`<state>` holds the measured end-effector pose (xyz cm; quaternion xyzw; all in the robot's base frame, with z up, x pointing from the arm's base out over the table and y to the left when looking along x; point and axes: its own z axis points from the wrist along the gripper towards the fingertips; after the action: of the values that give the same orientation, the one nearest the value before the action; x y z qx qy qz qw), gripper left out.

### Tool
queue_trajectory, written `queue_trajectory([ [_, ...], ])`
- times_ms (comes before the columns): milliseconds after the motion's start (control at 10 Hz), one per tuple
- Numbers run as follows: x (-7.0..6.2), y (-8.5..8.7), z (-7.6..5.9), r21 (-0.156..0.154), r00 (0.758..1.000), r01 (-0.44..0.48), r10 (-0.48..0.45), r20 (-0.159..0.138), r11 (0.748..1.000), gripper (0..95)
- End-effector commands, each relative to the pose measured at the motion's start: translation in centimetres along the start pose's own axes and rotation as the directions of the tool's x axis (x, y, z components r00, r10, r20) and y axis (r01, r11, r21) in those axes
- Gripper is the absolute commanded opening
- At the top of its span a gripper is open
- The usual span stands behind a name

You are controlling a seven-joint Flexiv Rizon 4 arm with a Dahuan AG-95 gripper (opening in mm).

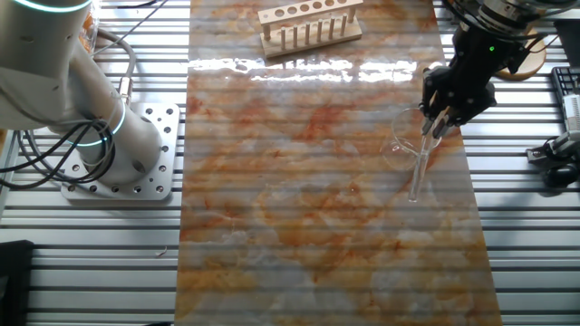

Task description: Pour out the test tube

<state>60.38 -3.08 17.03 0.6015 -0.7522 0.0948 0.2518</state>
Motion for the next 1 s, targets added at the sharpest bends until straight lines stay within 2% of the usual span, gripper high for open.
queue_trajectory([
  [100, -0.17, 0.03, 0.00, 0.002, 1.000, -0.014, 0.014, -0.003, 1.000, 0.0],
  [1000, -0.27, 0.02, 0.14, 0.012, 0.998, -0.030, 0.030, -0.057, 0.999, 0.0],
])
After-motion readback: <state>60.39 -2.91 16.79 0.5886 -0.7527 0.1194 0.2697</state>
